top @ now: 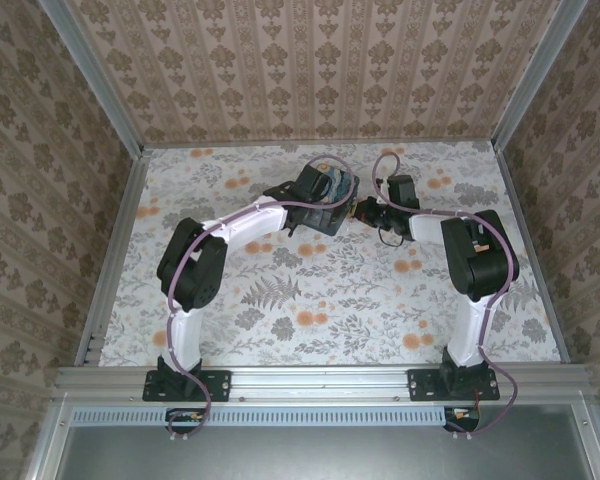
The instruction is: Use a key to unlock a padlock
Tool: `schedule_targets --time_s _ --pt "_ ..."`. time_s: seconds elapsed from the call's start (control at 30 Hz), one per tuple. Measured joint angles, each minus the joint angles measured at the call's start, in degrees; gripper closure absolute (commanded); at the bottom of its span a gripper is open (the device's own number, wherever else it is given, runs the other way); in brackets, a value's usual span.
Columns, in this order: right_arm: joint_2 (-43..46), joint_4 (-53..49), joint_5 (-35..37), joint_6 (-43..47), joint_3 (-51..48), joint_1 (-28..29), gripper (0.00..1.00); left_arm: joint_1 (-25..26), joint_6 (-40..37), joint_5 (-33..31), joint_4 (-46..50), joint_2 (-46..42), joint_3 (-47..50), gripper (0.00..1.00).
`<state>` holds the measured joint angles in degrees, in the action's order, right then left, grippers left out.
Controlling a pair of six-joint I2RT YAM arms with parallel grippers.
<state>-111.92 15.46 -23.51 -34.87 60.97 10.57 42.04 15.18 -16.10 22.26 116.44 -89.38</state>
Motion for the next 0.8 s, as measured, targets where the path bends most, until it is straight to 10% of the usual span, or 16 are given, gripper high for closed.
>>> schedule_targets --time_s 0.8 --pt "9.25 8.59 -0.09 -6.05 -13.55 -2.4 1.0 0.2 0.2 2.64 2.78 -0.52 -1.16 0.0"
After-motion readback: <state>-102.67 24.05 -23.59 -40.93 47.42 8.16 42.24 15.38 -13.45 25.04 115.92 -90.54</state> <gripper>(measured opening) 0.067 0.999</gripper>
